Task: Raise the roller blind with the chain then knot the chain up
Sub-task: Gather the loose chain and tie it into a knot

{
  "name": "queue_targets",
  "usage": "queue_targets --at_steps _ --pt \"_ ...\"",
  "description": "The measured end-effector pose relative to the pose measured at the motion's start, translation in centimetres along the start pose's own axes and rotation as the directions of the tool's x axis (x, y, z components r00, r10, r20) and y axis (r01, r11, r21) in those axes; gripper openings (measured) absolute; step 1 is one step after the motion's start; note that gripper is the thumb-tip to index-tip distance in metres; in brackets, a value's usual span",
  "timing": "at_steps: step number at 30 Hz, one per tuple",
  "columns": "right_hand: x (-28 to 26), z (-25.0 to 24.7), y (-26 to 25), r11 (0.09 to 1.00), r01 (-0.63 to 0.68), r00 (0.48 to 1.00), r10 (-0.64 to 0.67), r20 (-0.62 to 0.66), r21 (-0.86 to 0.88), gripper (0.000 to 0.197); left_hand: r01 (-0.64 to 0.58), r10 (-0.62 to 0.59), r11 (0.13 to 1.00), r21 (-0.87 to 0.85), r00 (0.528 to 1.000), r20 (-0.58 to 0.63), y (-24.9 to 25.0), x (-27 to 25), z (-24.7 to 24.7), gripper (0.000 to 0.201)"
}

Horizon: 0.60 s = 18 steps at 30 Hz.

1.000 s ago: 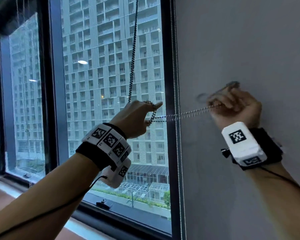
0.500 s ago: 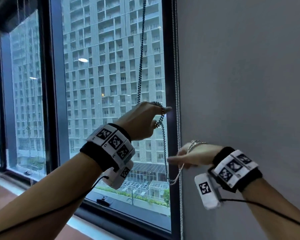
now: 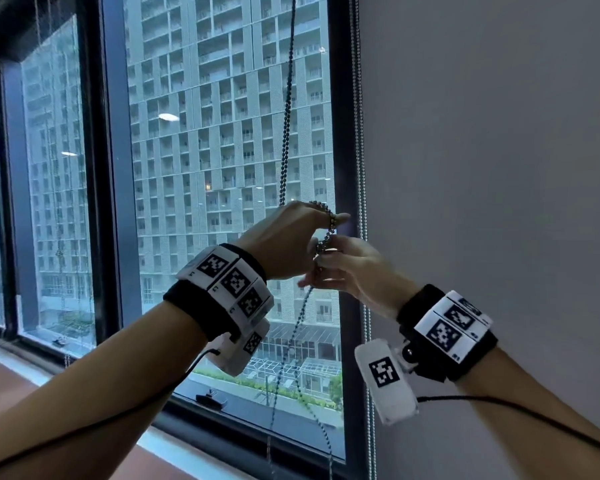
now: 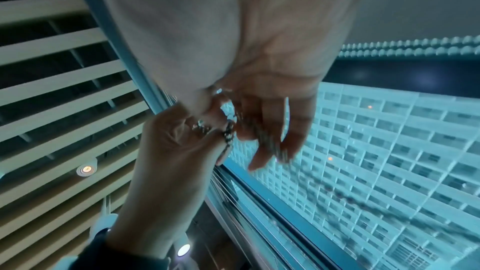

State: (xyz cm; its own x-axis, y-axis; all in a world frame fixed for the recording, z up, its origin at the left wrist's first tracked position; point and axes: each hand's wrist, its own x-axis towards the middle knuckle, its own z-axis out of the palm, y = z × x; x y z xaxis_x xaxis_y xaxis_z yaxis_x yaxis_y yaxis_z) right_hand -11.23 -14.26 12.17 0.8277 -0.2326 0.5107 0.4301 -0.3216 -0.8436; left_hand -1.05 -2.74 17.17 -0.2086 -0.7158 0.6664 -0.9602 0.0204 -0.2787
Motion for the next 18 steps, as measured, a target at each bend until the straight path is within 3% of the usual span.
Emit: queue_targets --at_steps 2,7,9,12,15,18 --pt "0.2 0.6 0.0 0.999 0.018 0.999 -0.016 -0.051 0.031 0.027 0.017 -0.017 1.000 -0.004 1.000 -0.020 -0.4 0.0 -0.1 0.048" --pt "0.0 0.2 0.0 0.971 0.102 0.990 -0.121 -0.078 -0.218 0.023 -0.007 0.007 1.000 0.004 1.000 -0.023 -1.5 -0.2 -1.0 0.017" --pt "-0.4 0.4 -0.5 0.930 0.157 0.978 -0.193 -0.078 -0.331 0.019 -0.023 0.023 1.000 -0.003 1.000 -0.013 -1.7 -0.2 -1.0 0.018" --pt "-0.3 0.4 -0.5 0.848 0.262 0.931 -0.347 -0.109 -0.460 0.030 -0.044 0.044 0.999 -0.023 0.999 -0.015 -1.7 -0.3 -0.9 0.021" --pt "-0.2 0.4 0.4 0.841 0.323 0.884 -0.432 -0.179 -0.433 0.026 -0.065 0.060 0.994 -0.084 0.997 -0.053 -1.8 -0.5 -0.9 0.017" --pt "-0.4 0.1 1.0 0.874 0.303 0.885 -0.406 -0.227 -0.380 0.018 -0.115 0.104 0.988 -0.105 0.989 -0.108 -1.6 -0.8 -0.6 0.010"
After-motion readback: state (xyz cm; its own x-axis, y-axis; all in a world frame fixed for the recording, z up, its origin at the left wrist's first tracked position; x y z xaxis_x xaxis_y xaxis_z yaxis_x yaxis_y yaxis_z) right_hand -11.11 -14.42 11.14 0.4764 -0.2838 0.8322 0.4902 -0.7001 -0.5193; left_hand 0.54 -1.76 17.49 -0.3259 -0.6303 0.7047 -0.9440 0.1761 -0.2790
